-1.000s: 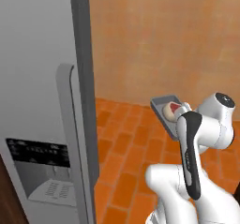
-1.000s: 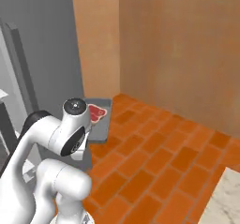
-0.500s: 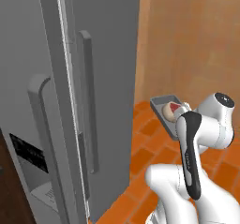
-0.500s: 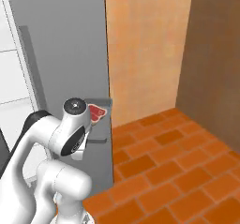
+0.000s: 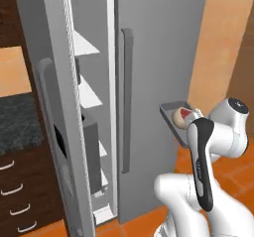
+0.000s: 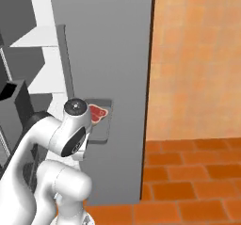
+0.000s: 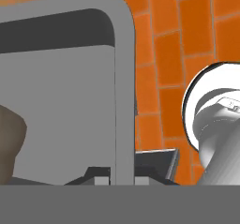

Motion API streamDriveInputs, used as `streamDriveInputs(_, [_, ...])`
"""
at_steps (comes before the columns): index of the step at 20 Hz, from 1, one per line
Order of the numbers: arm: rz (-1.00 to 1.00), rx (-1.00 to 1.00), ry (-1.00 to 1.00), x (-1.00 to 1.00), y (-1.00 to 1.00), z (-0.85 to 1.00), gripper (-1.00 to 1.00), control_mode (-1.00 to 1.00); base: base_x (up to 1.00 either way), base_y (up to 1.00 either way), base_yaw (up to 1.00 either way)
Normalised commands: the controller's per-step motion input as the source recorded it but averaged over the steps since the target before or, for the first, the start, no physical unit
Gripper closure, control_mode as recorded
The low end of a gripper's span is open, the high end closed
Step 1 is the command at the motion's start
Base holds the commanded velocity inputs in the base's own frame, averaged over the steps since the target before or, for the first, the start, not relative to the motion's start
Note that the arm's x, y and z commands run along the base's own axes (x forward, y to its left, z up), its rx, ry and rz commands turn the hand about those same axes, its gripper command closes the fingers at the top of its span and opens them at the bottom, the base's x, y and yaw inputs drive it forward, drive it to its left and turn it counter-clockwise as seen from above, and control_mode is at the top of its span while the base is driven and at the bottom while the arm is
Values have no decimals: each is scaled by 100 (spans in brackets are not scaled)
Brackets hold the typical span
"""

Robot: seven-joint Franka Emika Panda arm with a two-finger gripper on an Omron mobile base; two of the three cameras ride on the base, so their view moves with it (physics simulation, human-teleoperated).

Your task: Take the meat container that has the steak and place it on the second highest rack of the freezer. Then take the vegetable container that has the carrot and broccoli and place it on the highest rack of the freezer.

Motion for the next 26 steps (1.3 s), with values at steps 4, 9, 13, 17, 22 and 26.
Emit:
streamDriveInputs(4, [0, 0, 0, 0, 0, 0, 100, 100, 25, -20, 73])
streamDriveInputs(9, [0, 0, 0, 0, 0, 0, 100, 100, 34, -16, 72])
streamDriveInputs(13, [0, 0, 0, 0, 0, 0, 100, 100, 29, -47, 59])
streamDriveInputs(17, [0, 0, 0, 0, 0, 0, 100, 100, 26, -58, 34])
streamDriveInputs(22, [0, 0, 0, 0, 0, 0, 100, 100, 31, -25, 22])
streamDriveInputs(26, [0, 0, 0, 0, 0, 0, 100, 100, 30, 0, 16])
